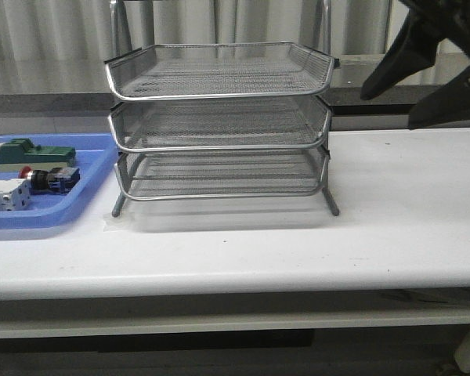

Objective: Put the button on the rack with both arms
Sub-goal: 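Reach the right gripper to the middle wire tray's front edge and grasp it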

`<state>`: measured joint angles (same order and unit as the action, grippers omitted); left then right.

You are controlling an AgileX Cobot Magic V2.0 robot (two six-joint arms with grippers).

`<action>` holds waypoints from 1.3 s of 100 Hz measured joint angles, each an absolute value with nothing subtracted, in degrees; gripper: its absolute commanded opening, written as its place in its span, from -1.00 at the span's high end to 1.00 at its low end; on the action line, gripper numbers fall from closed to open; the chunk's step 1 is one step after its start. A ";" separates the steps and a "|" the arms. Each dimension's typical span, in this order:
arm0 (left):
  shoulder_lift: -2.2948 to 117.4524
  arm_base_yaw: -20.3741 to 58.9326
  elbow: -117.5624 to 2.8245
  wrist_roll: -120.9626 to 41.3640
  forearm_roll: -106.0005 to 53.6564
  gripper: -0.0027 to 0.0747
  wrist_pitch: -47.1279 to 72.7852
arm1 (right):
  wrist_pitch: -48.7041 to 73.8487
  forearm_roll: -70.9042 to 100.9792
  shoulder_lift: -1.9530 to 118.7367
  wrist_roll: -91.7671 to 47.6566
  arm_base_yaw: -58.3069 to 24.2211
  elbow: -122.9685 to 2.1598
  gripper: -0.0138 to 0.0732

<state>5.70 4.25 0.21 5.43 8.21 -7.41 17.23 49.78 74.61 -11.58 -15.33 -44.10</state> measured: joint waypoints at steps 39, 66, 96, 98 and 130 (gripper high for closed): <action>5.70 4.25 0.21 5.43 8.21 0.98 -7.41 | 16.63 50.29 90.93 -12.56 -15.33 -56.41 -0.27; 5.70 4.25 0.21 5.43 8.21 0.98 -7.41 | 16.63 50.29 98.81 -12.66 -15.33 -63.20 -0.27; 5.70 4.25 0.21 5.43 8.21 0.98 -7.41 | 18.49 50.29 104.21 -12.89 -15.33 -68.00 -0.10; 5.70 4.25 0.21 5.43 8.21 0.98 -7.41 | 18.63 50.29 104.33 -12.89 -15.33 -68.26 -0.06; 5.70 4.25 0.21 5.43 8.21 0.98 -7.41 | 18.80 51.45 105.88 -12.93 -15.49 -69.44 0.47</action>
<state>5.70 4.25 0.21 5.43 8.21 -7.41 18.80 51.45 105.88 -12.93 -15.49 -69.44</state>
